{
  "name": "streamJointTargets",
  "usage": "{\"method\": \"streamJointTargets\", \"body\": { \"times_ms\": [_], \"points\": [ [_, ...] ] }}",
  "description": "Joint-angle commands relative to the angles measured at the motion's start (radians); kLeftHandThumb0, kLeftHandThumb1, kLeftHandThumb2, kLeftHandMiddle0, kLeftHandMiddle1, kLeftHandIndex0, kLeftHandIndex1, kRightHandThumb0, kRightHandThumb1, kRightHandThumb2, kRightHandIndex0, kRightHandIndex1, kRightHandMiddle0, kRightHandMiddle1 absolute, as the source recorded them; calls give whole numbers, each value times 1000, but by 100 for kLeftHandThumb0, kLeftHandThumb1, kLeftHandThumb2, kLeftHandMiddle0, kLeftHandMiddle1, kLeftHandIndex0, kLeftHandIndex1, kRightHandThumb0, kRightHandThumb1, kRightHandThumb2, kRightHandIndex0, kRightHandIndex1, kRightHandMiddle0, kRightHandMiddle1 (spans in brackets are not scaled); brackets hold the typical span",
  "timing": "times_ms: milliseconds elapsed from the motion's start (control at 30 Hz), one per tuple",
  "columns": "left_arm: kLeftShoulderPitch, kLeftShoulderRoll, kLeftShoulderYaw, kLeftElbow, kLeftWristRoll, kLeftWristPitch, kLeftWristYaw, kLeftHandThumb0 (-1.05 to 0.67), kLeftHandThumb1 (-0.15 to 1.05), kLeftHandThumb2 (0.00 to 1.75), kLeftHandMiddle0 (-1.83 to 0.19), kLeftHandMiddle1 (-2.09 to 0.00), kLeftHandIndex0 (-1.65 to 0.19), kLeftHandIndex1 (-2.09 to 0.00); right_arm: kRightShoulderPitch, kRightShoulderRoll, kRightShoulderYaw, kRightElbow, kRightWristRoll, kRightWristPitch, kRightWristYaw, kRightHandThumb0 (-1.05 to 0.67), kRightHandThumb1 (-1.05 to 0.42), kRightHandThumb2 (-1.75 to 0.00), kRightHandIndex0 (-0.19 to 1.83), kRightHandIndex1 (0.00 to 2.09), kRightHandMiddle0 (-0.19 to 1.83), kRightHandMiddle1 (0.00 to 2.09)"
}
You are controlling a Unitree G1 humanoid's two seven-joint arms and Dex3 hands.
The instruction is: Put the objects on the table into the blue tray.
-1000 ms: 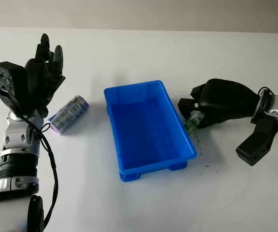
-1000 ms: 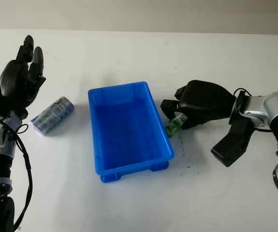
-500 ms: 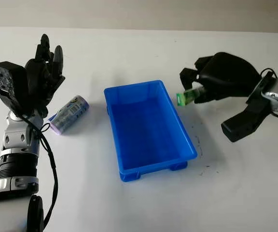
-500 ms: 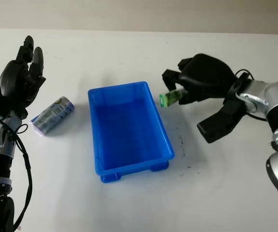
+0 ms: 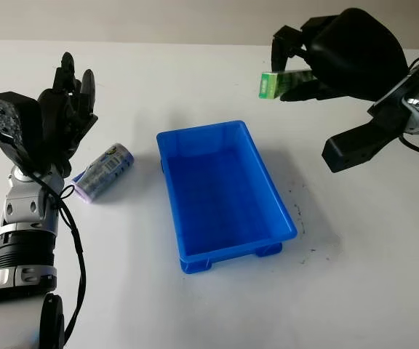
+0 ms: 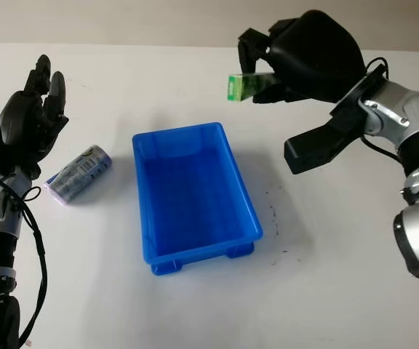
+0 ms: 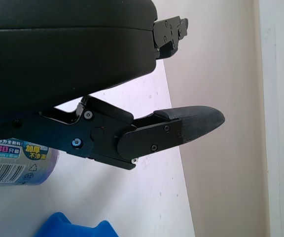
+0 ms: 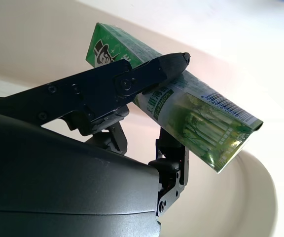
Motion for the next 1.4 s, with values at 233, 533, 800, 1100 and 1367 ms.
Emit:
{"method": "streamJointTargets", "body": {
  "times_ms": [233, 533, 800, 1100, 1367],
  "points": [
    [7, 2, 3, -10, 3, -20, 10, -74, 105, 63, 19, 0, 19, 0, 81, 41, -66, -307, 56, -136, 85, -52, -105, -18, 85, 181, 68, 192],
    [5, -3, -1, -11, 5, -23, 17, -74, 105, 64, 19, 0, 19, 0, 137, 73, -95, -341, 99, -212, 219, -59, -105, -23, 81, 181, 64, 199],
    [6, -2, 1, -14, 8, -26, 27, -74, 105, 64, 19, 0, 19, 0, 135, 58, -113, -339, 177, -205, 467, -58, -105, -24, 62, 195, 48, 204],
    [6, -6, 0, -12, 9, -26, 29, -73, 105, 65, 19, 0, 19, 0, 182, 34, -170, -488, 376, 4, 942, -61, -105, -11, 16, 44, 11, 58],
    [6, -8, 0, -10, 6, -31, 24, -73, 105, 65, 19, 0, 19, 0, 226, 54, -233, -588, 496, 140, 1134, -79, -105, -28, -18, 1, -18, 8]
  ]
}}
